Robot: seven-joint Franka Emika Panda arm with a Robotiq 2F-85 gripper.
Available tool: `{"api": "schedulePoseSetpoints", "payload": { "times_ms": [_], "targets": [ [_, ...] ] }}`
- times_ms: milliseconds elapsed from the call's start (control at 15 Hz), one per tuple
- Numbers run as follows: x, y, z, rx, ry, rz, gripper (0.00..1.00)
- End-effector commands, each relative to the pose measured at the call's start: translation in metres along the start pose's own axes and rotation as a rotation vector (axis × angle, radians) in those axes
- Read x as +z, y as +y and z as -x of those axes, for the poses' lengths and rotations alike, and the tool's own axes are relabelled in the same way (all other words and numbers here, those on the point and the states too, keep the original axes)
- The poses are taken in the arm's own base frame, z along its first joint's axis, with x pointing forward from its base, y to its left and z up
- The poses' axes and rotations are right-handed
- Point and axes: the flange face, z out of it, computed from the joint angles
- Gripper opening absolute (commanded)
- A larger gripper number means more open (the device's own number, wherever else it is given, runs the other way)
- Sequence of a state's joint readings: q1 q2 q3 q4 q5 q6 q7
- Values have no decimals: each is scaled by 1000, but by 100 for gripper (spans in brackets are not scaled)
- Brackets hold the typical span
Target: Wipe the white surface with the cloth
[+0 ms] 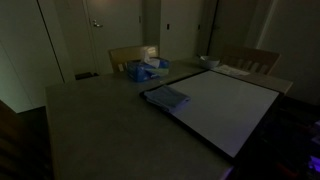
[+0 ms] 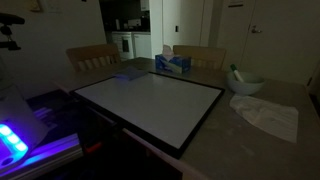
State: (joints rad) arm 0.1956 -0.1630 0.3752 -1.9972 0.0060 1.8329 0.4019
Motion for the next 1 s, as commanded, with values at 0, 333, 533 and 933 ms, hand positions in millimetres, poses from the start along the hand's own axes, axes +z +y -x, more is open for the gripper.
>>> {"api": "schedulePoseSetpoints", "payload": {
  "times_ms": [0,333,533,933],
  "targets": [
    [20,-24,-27,-23,17,9,100],
    [88,-38,-70,6,-80,98,100],
    [141,-40,-93,22,-208,130,100],
    [223,-31,-118,42,-464,79,100]
  ]
}}
